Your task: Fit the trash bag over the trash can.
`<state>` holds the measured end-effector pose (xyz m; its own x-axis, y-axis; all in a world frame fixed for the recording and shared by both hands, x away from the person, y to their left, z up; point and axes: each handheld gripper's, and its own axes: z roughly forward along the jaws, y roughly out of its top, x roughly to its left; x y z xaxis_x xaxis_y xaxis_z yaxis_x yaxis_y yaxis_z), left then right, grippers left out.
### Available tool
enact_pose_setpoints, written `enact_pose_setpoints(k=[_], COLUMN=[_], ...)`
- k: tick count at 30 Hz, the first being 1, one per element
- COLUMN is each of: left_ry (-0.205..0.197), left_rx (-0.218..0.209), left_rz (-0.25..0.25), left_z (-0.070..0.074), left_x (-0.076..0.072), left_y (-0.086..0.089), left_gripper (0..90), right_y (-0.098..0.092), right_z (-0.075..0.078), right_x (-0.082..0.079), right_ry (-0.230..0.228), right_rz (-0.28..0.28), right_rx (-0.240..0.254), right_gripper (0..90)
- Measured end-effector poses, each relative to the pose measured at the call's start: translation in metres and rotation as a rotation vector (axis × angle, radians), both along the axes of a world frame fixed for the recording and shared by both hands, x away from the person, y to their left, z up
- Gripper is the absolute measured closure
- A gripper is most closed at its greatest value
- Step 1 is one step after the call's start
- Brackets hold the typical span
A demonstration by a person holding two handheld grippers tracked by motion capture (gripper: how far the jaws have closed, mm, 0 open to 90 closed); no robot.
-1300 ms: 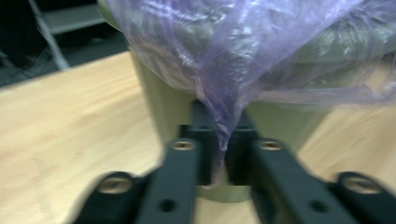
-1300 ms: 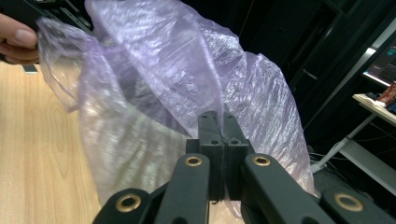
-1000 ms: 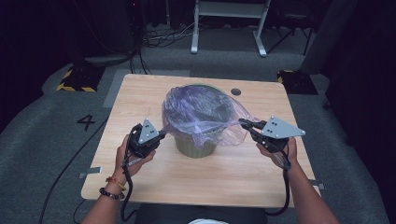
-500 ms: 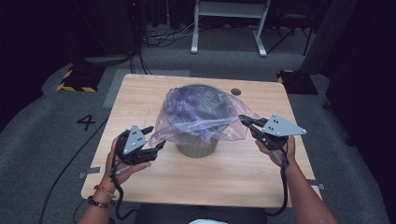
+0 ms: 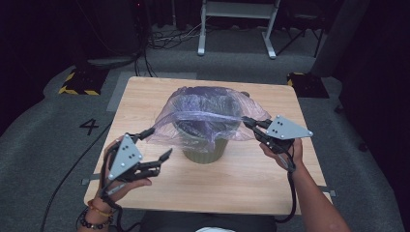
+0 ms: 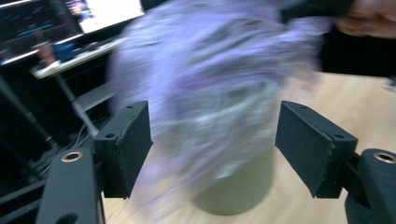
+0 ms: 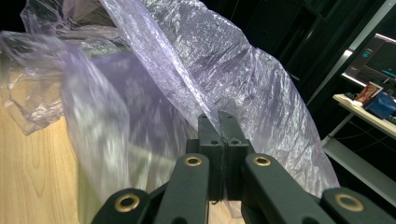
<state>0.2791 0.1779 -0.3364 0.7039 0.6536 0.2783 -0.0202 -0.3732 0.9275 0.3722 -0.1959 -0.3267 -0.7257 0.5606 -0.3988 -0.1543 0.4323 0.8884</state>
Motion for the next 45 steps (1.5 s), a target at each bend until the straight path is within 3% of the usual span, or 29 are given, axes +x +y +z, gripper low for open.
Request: enact_pose_setpoints(k=[6, 7, 9, 13, 17, 22, 24, 26, 31, 35, 41, 42, 45], left_ry=[0.021, 0.027, 0.038, 0.034, -0.018, -0.058, -0.072, -0.053, -0.021, 0.003, 0.068, 0.093, 0.11], left_rx=[0.074, 0.093, 0.09, 0.096, 0.116, 0.157, 0.181, 0.189, 0.223, 0.265, 0.335, 0.356, 0.367], left_rz=[-0.121, -0.12, -0.122, -0.049, 0.024, 0.046, 0.037, 0.006, -0.047, -0.042, -0.038, -0.036, -0.03], left_z=[-0.01, -0.012, -0.017, -0.024, -0.025, -0.024, -0.024, -0.024, -0.03, -0.039, -0.057, -0.063, -0.068], left_x=[-0.002, 0.001, 0.008, 0.023, 0.029, 0.026, 0.026, 0.027, 0.027, 0.028, 0.033, 0.035, 0.039], left_y=[-0.044, -0.052, -0.066, -0.088, -0.098, -0.099, -0.098, -0.095, -0.085, -0.074, -0.054, -0.048, -0.043], left_gripper=[26.9, 26.8, 26.5, 30.8, 42.5, 64.9, 79.7, 89.8, 90.0, 90.0, 90.0, 90.0, 90.0], right_y=[0.007, 0.007, 0.009, 0.012, 0.012, 0.011, 0.011, 0.011, 0.011, 0.009, 0.004, 0.003, 0.002], right_z=[0.001, 0.001, 0.001, 0.0, 0.0, 0.0, 0.0, 0.0, -0.002, -0.003, -0.004, -0.003, -0.003], right_x=[-0.003, -0.003, -0.004, -0.005, -0.006, -0.008, -0.008, -0.009, -0.008, -0.007, -0.002, 0.002, 0.008], right_ry=[0.008, 0.009, 0.014, 0.026, 0.028, 0.026, 0.027, 0.026, 0.034, 0.044, 0.058, 0.063, 0.071], right_rz=[0.013, 0.017, 0.018, 0.031, 0.04, 0.044, 0.046, 0.047, 0.048, 0.041, 0.017, 0.0, -0.015], right_rx=[-0.017, -0.022, -0.027, -0.032, -0.034, -0.03, -0.033, -0.032, -0.032, -0.032, -0.02, -0.017, -0.015], right_gripper=[90.0, 90.0, 90.0, 90.0, 90.0, 90.0, 90.0, 90.0, 90.0, 90.0, 90.0, 90.0, 90.0])
